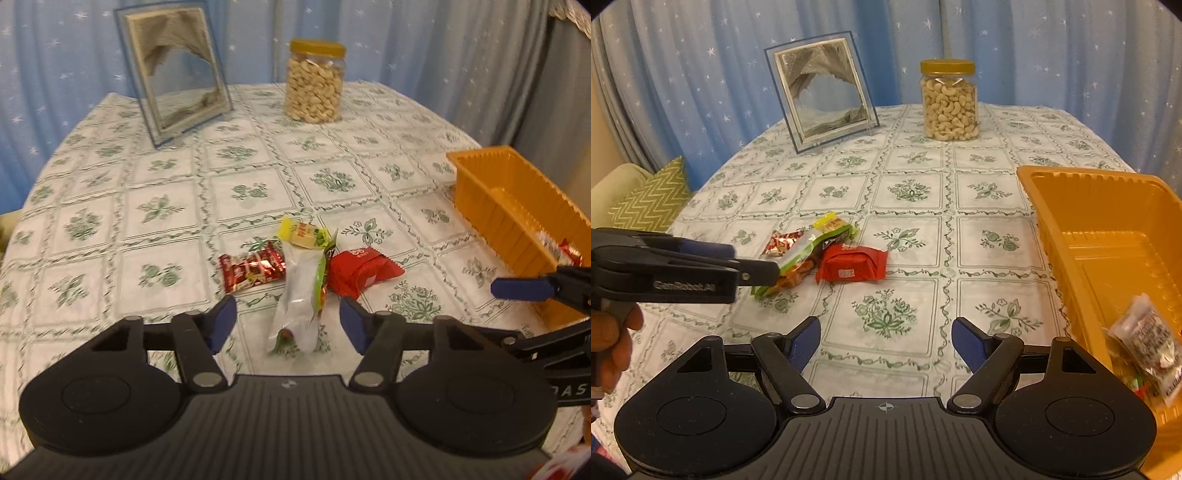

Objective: Organize snacks
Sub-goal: 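Grasp the white-and-green snack bar with the left tool, then grasp the red square biscuit packet with the right tool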

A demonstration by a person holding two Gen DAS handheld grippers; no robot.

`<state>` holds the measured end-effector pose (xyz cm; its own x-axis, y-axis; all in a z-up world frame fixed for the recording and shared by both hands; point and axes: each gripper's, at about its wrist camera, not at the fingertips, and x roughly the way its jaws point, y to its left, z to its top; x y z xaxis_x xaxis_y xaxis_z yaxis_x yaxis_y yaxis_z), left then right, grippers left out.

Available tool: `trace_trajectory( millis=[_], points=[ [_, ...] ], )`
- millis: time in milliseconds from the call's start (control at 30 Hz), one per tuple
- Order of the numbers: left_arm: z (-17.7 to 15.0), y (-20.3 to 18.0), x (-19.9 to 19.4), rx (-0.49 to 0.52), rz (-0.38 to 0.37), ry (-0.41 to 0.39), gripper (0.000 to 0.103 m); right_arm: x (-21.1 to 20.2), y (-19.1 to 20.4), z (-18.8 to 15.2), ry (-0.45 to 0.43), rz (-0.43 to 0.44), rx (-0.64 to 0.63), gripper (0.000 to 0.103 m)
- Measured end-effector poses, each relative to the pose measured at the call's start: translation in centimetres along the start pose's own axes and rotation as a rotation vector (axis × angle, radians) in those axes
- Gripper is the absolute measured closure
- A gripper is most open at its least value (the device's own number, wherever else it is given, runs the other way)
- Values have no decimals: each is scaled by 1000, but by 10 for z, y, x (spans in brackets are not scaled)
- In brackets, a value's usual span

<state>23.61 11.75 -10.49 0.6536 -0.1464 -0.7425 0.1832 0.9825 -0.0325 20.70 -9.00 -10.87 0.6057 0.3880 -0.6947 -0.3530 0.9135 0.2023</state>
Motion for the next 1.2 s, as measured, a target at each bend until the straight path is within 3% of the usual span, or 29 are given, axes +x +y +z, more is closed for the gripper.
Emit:
trace_trajectory(
  millis=[67, 333, 833, 1133, 1167, 1200],
  points=[
    [2, -2, 11, 15, -11, 11, 56, 5, -2, 2, 0, -4, 2, 25],
    [6, -4, 39, 52, -39, 35, 73, 19, -10, 8, -1, -16, 11, 25],
    [-7, 10, -10, -45, -21, -38, 77, 54, 10, 35, -29, 36, -33, 24],
    [-19, 24, -29, -129, -4, -53, 77, 86, 20, 44, 4, 20, -11, 25],
    [-20, 24, -30, -132, -3, -53, 77, 88, 22, 44, 6, 15, -19, 27],
    [-21, 23, -30, -135, -1, -52, 77, 89, 25, 43, 11, 9, -32, 43]
  ],
)
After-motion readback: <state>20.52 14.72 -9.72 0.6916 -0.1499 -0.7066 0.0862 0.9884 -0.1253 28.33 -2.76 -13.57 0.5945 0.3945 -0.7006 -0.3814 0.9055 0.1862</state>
